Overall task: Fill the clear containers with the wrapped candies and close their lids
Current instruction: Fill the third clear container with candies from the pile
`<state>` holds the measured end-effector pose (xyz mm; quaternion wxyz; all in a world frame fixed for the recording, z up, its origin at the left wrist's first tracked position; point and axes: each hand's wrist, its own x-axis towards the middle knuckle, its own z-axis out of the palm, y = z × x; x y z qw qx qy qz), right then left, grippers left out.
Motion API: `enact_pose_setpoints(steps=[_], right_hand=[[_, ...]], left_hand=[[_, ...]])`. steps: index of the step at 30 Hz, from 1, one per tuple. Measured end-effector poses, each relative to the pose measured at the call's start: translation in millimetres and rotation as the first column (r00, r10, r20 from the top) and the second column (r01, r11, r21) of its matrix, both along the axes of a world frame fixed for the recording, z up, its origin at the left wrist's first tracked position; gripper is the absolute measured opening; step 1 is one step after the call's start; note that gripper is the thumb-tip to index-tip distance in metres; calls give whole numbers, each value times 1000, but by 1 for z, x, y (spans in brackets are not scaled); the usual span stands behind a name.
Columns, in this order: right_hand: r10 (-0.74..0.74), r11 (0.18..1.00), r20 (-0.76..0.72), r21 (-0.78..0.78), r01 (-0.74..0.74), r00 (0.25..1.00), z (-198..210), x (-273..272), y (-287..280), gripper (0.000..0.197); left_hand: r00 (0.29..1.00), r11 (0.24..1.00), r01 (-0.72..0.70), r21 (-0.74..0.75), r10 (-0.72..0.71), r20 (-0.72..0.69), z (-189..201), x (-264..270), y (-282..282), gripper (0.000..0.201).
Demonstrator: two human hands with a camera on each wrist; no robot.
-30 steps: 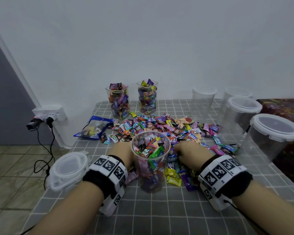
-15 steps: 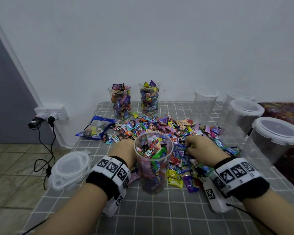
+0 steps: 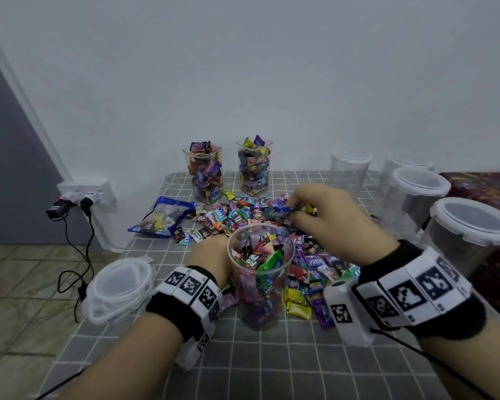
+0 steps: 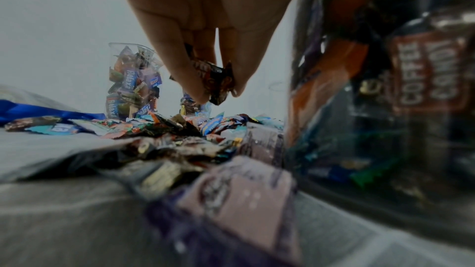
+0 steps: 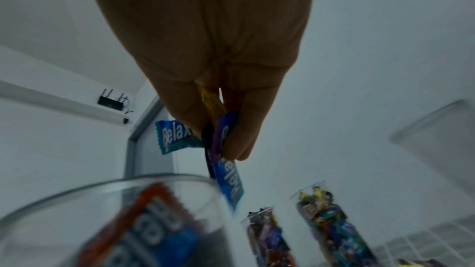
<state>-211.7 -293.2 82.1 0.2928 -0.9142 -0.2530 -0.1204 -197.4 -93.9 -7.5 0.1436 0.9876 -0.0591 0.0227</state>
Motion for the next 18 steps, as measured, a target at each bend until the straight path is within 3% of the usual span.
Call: enact_pose_setpoints(steps=[5,11,18], right_hand=[[122,992,61,-28,-120,991,-2,-9,20,9],[206,976,13,-78,-204,979,-13,-13,34,10],[213,974,38,75,-216,976,-25,-18,29,25]], left_hand=[[1000,1000,-10,7,10,6,0,1,-1,26],[996,996,-80,-31,79,-44,4,1,-4,19],[979,982,-170,-86,158,-129,-3,2,0,18]])
